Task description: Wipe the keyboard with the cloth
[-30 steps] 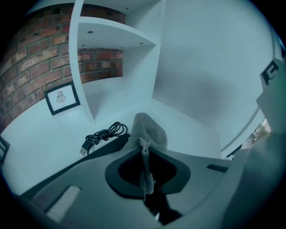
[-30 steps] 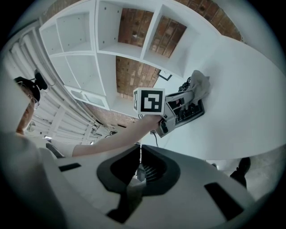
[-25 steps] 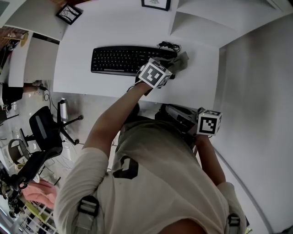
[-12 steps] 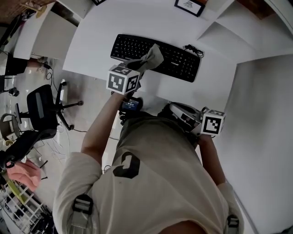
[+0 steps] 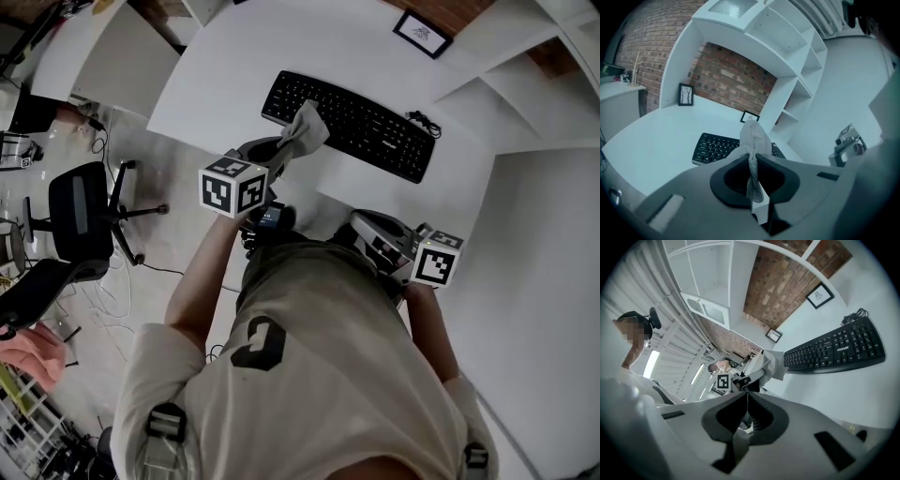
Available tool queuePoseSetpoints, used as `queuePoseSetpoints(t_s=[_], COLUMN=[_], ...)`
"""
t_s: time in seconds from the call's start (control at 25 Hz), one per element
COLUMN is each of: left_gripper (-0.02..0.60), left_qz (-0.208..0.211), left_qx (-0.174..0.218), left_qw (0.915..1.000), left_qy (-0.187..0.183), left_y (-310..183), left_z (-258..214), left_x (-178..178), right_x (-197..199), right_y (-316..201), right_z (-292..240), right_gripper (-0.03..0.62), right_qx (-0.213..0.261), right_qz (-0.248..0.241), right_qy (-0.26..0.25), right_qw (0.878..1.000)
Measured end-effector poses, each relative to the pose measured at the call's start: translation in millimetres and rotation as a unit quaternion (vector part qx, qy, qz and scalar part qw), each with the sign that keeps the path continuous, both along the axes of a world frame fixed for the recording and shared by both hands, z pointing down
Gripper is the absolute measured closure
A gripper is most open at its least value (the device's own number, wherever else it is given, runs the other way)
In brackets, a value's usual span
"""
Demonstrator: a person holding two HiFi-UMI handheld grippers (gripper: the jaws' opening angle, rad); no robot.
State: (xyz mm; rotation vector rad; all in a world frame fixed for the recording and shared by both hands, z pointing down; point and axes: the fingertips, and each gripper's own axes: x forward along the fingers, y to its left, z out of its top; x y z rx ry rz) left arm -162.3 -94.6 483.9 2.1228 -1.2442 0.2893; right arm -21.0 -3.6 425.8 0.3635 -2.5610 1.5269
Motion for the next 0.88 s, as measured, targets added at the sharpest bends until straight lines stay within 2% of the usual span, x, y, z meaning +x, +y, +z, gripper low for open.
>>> queuePoseSetpoints(t_s=[0.24,0.48,0.6,0.72,0.88], left_gripper=[0.558,0.558,0.558,0.558,0.558], left_qz=[0.015,0.052,0.067,0.072,0.071], left_qx=[0.02,0.034,0.027,0.036,0.039], left_qw=[0.9994,0.9966,0.9958,0.9954,0.9943], left_qy=[0.024,0.053,0.056,0.052,0.07], left_y=[14.8,25.6,39.2,39.3,39.1], left_z=[-15.2,-22.6,-13.4,-10.8,-18.4], left_x=[-37.0,-43.8,-41.8,-46.8,-57.1], right_x=[-39.4,-69.9,-74.5,-77.3,-80.9], right_y=[7.0,17.9,26.9,27.0,28.2], right_z=[-4.5,0.2,2.9,1.2,-5.7], right_gripper=[0.588,0.588,0.588,0.589,0.589], right_qx=[0.008,-0.008,-0.009,-0.001,0.005], right_qz=[0.005,0.02,0.03,0.04,0.055], right_qy=[0.008,0.025,0.025,0.019,0.017], right_qw=[1.0,0.999,0.999,0.999,0.998])
